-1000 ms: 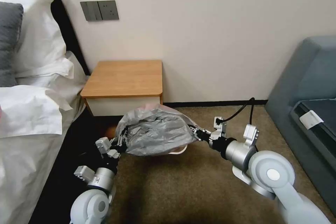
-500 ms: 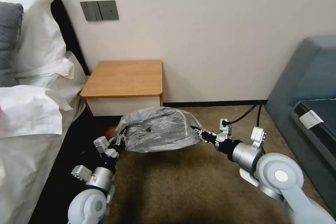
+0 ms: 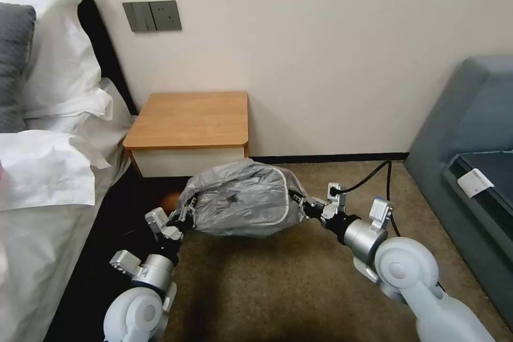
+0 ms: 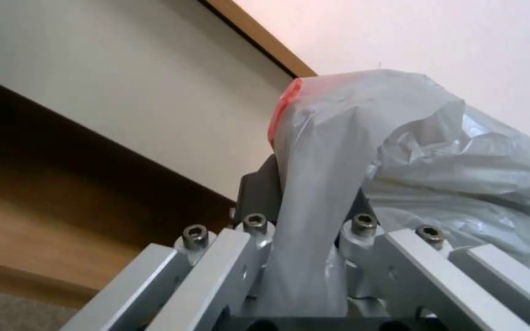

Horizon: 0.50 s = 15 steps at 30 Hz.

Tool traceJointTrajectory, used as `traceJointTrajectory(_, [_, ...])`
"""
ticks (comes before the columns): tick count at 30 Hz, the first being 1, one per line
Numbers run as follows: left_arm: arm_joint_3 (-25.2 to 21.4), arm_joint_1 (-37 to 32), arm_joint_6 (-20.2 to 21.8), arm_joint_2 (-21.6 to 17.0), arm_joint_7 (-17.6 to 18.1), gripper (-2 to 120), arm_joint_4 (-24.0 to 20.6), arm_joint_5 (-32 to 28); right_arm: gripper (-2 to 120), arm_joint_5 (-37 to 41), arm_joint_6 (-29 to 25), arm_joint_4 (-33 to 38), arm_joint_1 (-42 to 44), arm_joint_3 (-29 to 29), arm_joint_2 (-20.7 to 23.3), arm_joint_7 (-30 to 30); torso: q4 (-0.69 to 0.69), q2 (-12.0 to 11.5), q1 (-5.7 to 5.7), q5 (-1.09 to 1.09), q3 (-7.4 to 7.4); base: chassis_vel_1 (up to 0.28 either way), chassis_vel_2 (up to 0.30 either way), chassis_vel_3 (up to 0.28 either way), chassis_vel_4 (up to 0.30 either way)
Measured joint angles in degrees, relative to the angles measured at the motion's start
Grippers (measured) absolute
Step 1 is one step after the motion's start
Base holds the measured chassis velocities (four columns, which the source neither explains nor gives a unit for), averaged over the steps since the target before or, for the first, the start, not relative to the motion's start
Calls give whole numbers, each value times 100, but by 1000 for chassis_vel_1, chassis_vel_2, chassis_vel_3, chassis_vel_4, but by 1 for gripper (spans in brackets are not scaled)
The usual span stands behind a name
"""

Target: Pick up the garbage bag from the table and place it over the trash can.

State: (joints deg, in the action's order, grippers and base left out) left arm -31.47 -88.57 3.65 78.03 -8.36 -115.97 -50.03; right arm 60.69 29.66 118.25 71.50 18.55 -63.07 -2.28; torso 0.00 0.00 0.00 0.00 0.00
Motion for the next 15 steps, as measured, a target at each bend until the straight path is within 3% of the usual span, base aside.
traceJointTrajectory(15, [8,-62,102,36,-140,8,-54,-37,1,-228,38,-418,-306,-60,-40,170,0,0,0,0,0,0,0,0,0])
